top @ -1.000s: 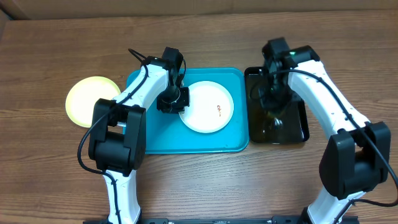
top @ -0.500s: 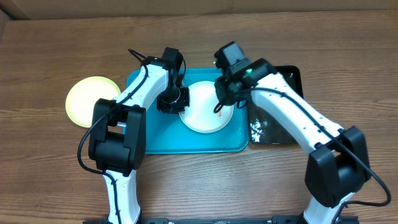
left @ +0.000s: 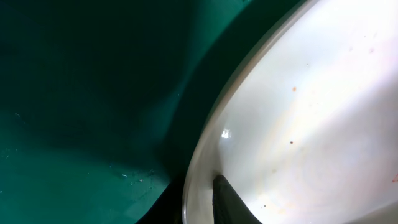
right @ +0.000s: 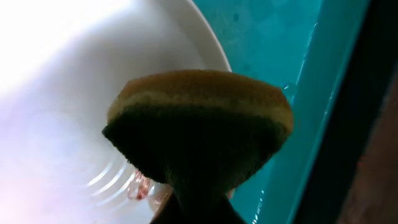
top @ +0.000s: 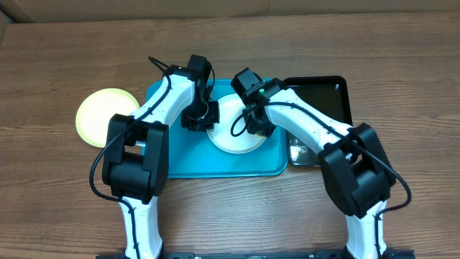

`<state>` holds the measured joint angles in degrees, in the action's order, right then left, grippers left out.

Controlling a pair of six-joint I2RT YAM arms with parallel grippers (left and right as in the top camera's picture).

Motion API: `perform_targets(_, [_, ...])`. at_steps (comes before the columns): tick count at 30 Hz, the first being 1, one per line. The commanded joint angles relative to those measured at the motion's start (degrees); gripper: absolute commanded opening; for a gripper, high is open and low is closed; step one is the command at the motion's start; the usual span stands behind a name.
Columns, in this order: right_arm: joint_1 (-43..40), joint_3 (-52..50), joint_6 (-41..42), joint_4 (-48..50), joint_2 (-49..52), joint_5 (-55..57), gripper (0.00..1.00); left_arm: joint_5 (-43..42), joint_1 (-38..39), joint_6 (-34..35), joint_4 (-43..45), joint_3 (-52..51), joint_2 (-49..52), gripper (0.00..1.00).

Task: Clean dirty plates on tray and stack at the side
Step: 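Scrub the white plate with the sponge in the right gripper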

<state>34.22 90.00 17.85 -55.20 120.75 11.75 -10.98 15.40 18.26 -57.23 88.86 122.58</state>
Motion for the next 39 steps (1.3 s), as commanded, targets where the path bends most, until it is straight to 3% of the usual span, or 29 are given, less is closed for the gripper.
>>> perform_targets(1, [-0.04,-0.04,2.19,0.50,1.57,-0.04,0.04,-0.63,0.39,-0.22,-0.17,-0.31,1.07,0.18])
perform_targets(9, [-0.04,-2.05,2.19,3.45,5.11,-4.68,0.04,-0.66,0.39,-0.22,-0.39,-0.31,1.07,0.17])
perform_targets(24, [-1.01,-3.08,3.15,9.75,6.23,-30.51,0.04,-0.63,0.39,-0.24,-0.55,-0.31,1.05,0.18])
perform_targets(28, [-4.31,0.98,-1.09,9.46,4.96,-40.76,0.04,-0.63,0.39,-0.24,-0.61,-0.31,1.07,0.18])
perform_targets(32, [-9.94,6.27,-3.30,6.29,1.38,-52.59,0.04,-0.46,0.39,-0.24,-0.61,-0.31,1.07,0.19])
perform_targets(39, [-20.83,10.64,-8.39,-8.63,-5.57,-45.64,0.04,-0.46,0.39,-0.24,-0.81,-0.31,1.05,0.20])
